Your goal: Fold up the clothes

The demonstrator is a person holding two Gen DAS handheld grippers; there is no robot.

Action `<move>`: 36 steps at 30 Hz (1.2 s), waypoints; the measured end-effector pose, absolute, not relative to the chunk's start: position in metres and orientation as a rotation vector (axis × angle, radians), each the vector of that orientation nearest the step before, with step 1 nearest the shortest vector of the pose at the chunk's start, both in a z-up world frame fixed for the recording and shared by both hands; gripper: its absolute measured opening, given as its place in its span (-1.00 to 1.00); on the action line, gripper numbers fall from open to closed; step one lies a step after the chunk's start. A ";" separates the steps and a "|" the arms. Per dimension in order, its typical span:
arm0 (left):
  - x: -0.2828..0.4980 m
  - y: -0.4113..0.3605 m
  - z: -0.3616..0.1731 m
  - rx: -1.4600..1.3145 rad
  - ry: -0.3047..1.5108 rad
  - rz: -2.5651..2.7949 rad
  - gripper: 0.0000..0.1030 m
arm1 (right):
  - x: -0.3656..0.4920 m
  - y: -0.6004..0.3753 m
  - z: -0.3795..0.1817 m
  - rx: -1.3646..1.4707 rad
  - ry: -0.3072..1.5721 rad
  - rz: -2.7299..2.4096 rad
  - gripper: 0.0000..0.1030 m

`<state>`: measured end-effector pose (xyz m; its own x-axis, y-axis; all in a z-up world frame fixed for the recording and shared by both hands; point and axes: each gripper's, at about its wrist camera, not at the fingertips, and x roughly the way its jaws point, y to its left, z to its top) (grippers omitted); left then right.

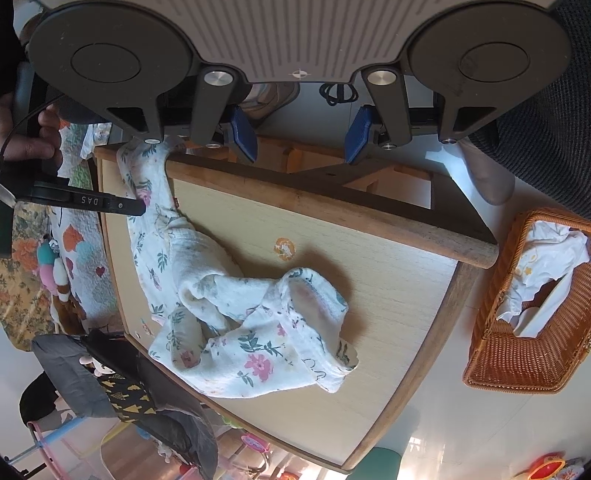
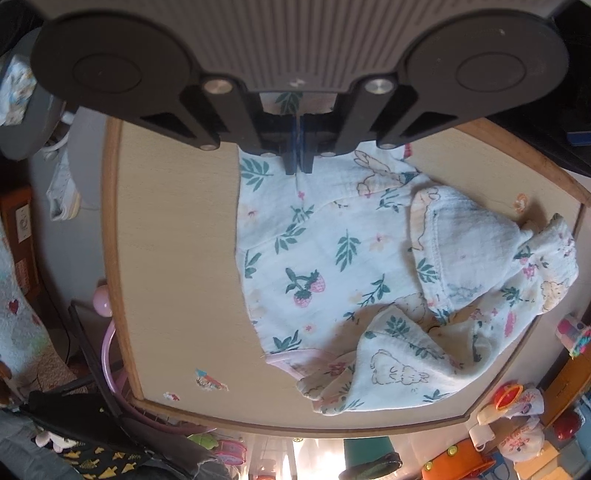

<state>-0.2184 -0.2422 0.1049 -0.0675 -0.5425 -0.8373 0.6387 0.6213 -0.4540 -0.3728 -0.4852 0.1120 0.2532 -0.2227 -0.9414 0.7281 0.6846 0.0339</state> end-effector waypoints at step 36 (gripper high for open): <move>-0.218 -0.251 0.102 0.130 1.349 -0.974 0.06 | -0.354 -0.600 0.110 0.408 1.272 -0.625 -0.93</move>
<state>-0.2180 -0.2510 0.1017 -0.0910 -0.5118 -0.8543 0.6495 0.6197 -0.4405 -0.3539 -0.6004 0.1097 0.1651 -0.2062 -0.9645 0.6373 0.7687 -0.0552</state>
